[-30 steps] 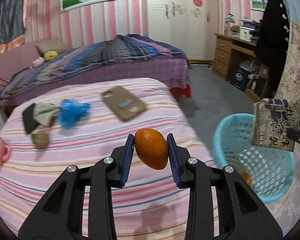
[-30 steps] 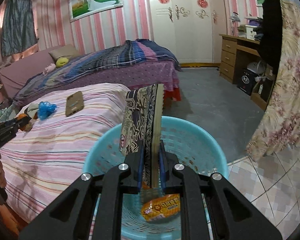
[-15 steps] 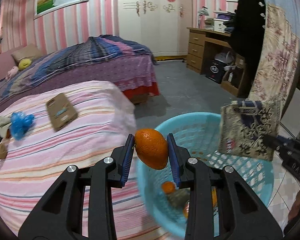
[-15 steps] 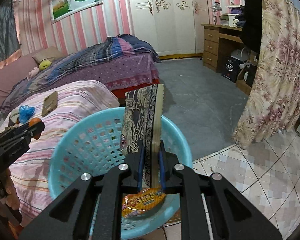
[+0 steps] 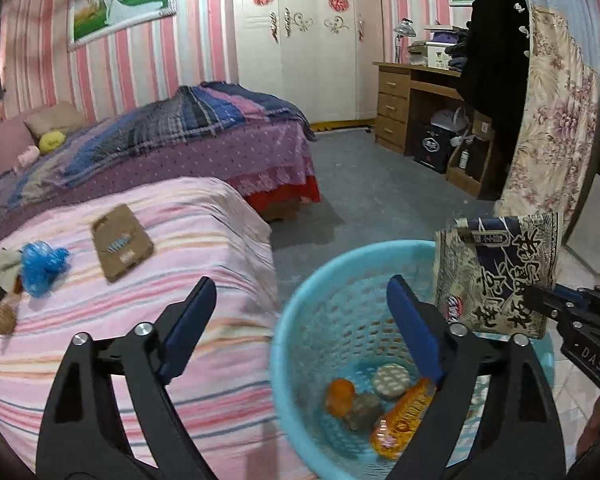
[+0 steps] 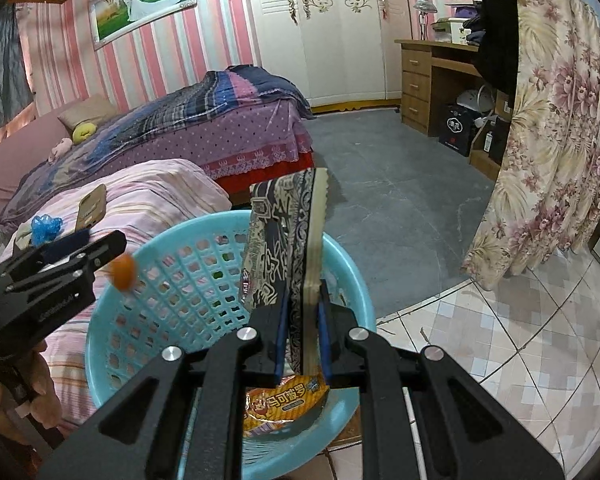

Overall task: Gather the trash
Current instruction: 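Open the left tool dropping the orange while the right tool drops the snack bag, then move both open tools back over the bed, then grasp the crumpled brown paper with the left tool, then grasp the blue plastic bag with the right tool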

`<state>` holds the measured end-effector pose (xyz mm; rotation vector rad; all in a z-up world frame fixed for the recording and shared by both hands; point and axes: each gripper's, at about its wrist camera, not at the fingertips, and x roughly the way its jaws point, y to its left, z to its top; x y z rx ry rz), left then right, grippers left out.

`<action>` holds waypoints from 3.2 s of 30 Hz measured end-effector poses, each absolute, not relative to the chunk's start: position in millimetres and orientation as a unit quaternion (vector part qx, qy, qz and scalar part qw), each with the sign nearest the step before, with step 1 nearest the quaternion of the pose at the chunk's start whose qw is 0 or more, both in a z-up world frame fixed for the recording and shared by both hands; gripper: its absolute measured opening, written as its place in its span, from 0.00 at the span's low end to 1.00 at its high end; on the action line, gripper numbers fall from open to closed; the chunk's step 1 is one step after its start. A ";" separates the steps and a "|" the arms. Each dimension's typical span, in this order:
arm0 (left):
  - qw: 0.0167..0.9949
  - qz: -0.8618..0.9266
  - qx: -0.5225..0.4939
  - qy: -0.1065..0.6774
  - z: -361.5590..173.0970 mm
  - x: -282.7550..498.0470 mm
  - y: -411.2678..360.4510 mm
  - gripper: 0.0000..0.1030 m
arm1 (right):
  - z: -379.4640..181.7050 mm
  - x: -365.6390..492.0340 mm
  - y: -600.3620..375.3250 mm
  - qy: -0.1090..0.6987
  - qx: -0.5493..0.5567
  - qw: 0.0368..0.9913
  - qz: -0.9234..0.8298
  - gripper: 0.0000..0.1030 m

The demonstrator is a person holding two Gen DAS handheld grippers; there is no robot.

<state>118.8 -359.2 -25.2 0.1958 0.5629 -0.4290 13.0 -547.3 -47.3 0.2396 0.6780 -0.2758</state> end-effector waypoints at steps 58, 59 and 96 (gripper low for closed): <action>0.932 0.032 0.007 0.361 -62.8 251.5 10.9 0.91 | -40.5 181.9 -267.3 0.312 0.004 0.948 -0.060 0.89; 0.931 0.027 0.010 0.364 -63.6 253.6 8.7 0.85 | -42.2 183.3 -266.6 0.312 0.005 0.948 -0.060 0.89; 0.934 0.131 -0.008 0.333 -34.1 258.7 119.8 0.40 | -56.4 315.5 -95.1 0.367 -0.082 0.924 0.074 0.66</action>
